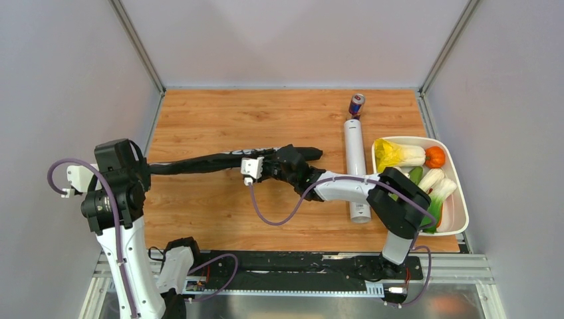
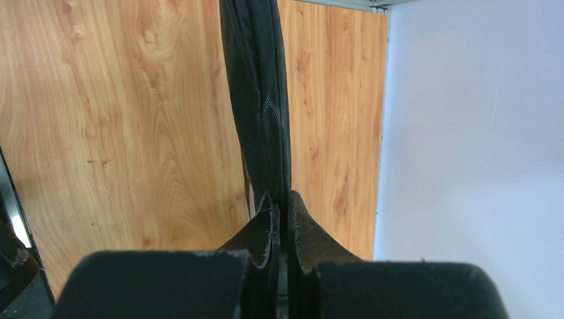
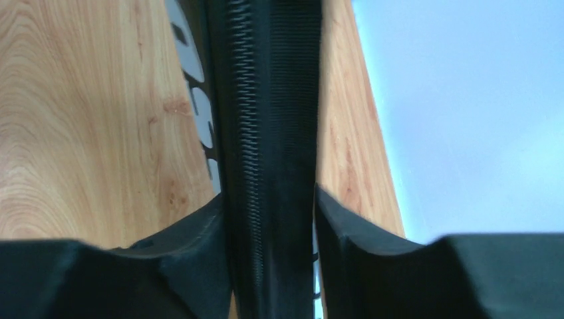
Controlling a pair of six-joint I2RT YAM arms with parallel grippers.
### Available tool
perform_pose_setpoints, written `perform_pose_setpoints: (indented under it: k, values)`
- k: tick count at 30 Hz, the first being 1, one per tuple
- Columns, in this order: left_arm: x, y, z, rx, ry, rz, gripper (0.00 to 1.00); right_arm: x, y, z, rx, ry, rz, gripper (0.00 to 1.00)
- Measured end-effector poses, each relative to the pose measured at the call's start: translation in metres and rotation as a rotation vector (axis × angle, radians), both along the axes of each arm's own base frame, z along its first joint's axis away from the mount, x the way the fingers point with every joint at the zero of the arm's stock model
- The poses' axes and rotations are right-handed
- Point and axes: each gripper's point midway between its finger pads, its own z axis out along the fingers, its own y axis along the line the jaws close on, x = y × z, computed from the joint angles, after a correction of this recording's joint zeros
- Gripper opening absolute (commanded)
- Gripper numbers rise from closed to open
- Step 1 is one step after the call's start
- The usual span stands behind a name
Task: Pack up the badminton gear
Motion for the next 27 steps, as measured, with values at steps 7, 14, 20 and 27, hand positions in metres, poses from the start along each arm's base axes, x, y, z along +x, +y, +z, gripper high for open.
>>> perform_pose_setpoints:
  k: [7, 14, 20, 27]
  values:
    - [0.008, 0.001, 0.012, 0.052, -0.041, -0.049, 0.5, -0.001, 0.008, -0.011, 0.0, 0.07, -0.008, 0.0]
    - [0.048, 0.002, 0.083, 0.296, -0.22, -0.236, 0.61, -0.011, 0.023, 0.013, 0.113, 0.374, -0.018, 0.0]
    - [0.066, -0.012, 0.133, 0.474, -0.332, -0.407, 0.62, -0.006, 0.05, 0.047, 0.214, 0.633, 0.031, 0.0]
    - [0.072, -0.027, 0.116, 0.519, -0.355, -0.524, 0.61, 0.011, 0.064, 0.032, 0.276, 0.94, -0.01, 0.0]
